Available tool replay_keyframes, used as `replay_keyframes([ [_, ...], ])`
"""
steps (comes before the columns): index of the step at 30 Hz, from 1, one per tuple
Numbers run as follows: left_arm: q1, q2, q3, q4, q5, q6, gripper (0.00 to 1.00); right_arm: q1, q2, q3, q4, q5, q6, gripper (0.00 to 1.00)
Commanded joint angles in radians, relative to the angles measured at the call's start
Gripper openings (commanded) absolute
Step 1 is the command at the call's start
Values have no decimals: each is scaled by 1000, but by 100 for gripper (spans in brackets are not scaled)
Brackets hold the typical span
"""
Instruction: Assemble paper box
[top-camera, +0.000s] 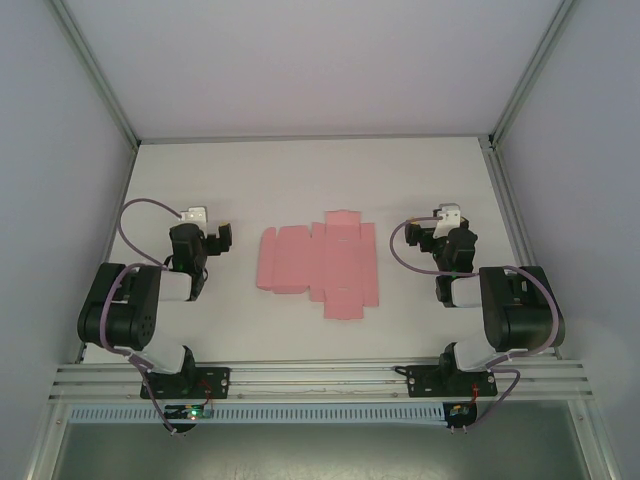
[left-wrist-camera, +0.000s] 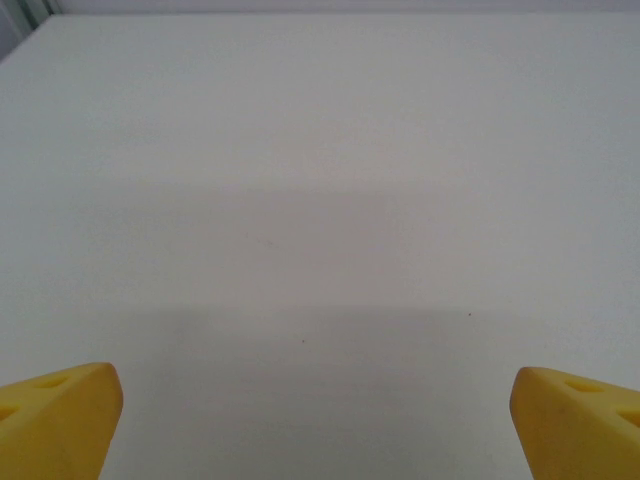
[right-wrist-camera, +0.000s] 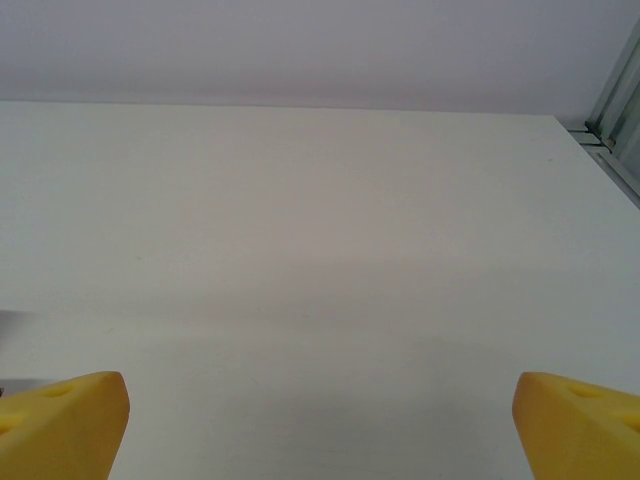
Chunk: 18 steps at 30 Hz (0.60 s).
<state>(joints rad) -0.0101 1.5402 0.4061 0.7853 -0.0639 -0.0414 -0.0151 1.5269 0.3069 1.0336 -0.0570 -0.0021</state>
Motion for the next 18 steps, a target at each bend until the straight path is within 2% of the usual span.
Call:
replay_keyframes([
  [1, 10, -84, 85, -165, -20, -14, 100, 1, -38, 41, -45, 11, 14, 98],
  [7, 10, -169, 125, -331, 53, -26, 100, 15, -185, 128, -317, 69, 18, 98],
  [11, 11, -294, 194, -536, 69, -126, 100, 55, -281, 251, -606, 114, 96, 98],
  [13, 10, -330, 256, -683, 135, -205, 100, 96, -292, 345, -806, 92, 164, 98],
  [15, 7, -319, 322, -823, 256, -265, 100, 167, -269, 444, -1003, 45, 191, 98],
  [18, -23, -263, 374, -954, 374, -323, 100, 265, -179, 551, -1194, -19, 243, 95],
])
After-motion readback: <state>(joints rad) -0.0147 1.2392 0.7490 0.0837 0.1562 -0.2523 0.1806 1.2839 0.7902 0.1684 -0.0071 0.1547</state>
